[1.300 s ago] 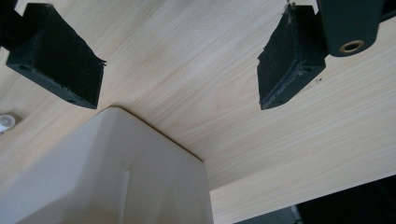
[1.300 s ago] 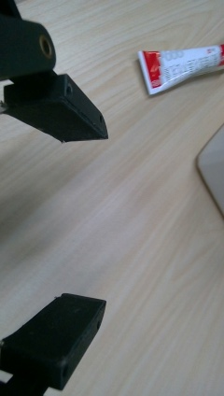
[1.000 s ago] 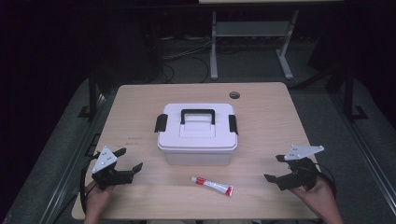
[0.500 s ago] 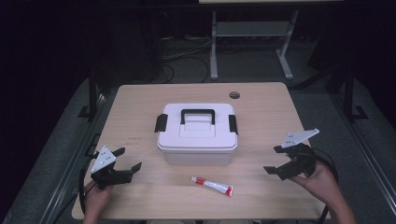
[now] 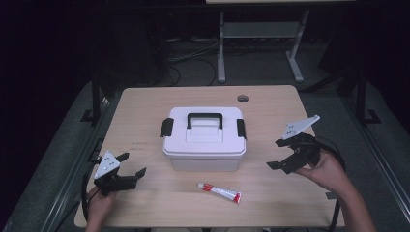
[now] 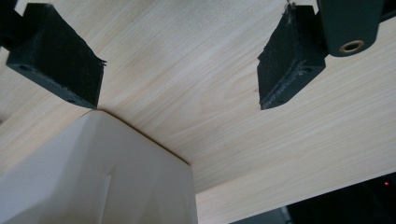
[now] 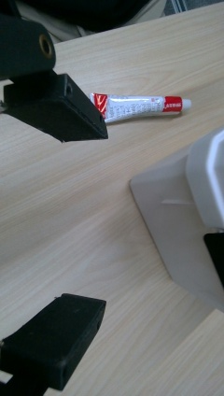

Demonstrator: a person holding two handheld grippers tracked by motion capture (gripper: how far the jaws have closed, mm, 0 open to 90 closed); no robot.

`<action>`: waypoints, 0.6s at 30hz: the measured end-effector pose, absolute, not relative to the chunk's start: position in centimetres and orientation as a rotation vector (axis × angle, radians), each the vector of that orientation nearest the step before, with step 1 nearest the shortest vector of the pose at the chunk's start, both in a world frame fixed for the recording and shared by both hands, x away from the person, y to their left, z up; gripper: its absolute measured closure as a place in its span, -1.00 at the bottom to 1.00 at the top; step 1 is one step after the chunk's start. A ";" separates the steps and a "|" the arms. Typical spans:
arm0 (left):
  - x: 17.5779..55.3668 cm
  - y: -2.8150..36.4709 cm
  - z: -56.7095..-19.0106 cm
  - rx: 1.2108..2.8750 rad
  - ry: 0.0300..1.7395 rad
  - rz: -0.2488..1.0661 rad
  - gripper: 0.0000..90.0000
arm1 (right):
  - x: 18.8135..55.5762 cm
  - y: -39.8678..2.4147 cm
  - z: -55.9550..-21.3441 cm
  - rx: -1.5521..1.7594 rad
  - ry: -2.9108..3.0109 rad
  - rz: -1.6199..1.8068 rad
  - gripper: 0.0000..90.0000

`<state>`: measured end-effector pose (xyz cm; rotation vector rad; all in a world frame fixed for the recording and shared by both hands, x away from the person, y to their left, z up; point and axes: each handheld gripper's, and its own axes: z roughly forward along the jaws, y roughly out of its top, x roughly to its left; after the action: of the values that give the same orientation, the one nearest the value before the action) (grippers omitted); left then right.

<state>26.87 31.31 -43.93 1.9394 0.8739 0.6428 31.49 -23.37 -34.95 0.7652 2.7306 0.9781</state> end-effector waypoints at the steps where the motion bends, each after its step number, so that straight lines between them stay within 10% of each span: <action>1: 26.9 31.3 -43.9 1.939 0.874 0.643 -0.69 | 31.5 -23.4 -34.9 0.765 2.731 0.978 -0.68; 18: 26.9 31.3 -43.9 1.937 0.872 0.646 -0.69 | 34.3 -21.1 -31.8 0.673 2.794 0.958 -0.68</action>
<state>26.86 31.29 -43.94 1.9370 0.8721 0.6457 34.33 -21.07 -31.76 0.6727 2.7944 0.9581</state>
